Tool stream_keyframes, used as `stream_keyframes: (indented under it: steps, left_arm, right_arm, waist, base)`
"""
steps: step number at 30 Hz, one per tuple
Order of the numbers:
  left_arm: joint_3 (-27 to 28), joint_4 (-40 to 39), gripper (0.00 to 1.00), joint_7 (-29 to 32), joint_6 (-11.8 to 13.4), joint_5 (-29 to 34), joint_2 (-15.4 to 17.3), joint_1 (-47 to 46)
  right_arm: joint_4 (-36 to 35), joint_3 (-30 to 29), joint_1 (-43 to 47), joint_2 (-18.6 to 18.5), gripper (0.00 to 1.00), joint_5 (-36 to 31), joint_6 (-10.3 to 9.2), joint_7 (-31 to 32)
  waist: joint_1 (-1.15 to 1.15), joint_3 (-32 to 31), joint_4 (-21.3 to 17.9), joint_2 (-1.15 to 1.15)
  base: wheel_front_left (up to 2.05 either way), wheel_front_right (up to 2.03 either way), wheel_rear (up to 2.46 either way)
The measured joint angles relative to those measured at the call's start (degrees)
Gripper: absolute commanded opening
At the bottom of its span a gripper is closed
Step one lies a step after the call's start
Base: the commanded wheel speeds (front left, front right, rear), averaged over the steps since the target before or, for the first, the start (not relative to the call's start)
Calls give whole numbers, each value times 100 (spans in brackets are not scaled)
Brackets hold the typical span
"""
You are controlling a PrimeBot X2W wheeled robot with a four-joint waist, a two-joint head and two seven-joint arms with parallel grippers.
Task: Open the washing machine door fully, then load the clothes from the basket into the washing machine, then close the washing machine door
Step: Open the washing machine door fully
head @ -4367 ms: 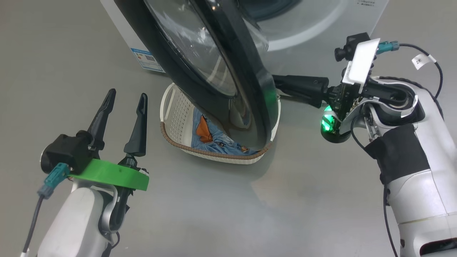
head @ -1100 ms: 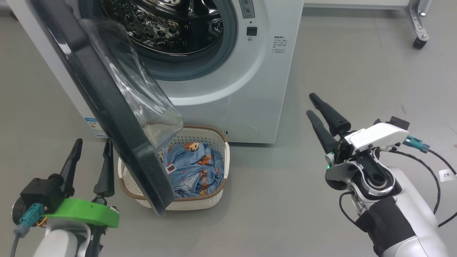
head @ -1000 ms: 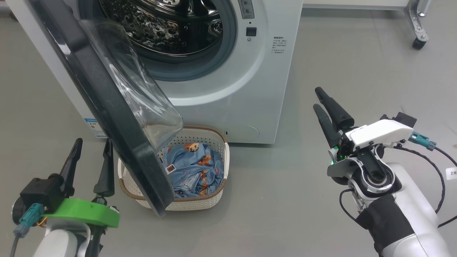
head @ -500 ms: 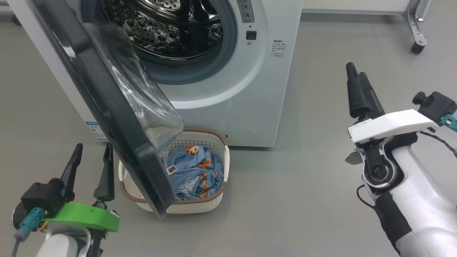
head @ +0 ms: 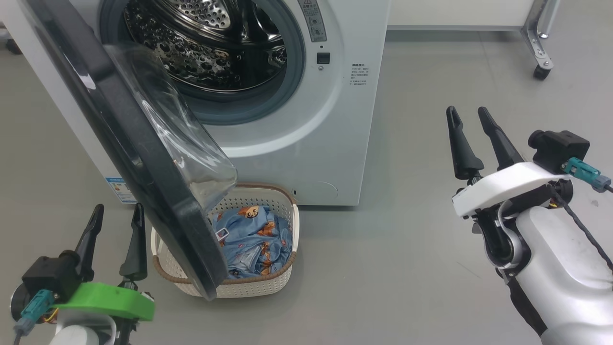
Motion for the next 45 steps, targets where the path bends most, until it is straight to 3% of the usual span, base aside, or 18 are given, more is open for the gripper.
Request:
stream_keyframes:
  steps: [7,19,33,45]
  left_arm:
    - [44,-34,100,0,0,49,-7,31]
    - [242,-94,100,0,0,133,-94,324]
    - [449,-118,100,0,0,288,-181,579]
    - [472,-160,100,0,-2,341,-264,582]
  right_arm:
    - [-387,-493,392,-67,100,-662,-375,9]
    - [-893,-657,1433,-66,100,-1645,-678,9]
    - [-1246,-906,2407,89,100,-2094,-777,13]
    - [-1456,-944,2669,222,100,-2413,-781,13]
  waist:
    - [0,-21,-62,0]
    - [0,-52,-138,0]
    - [0,-53,-127,0]
    - [0,-27,-108,0]
  base:
    - [0,0,0]
    - [0,0,0]
    - [0,0,0]
    - [0,0,0]
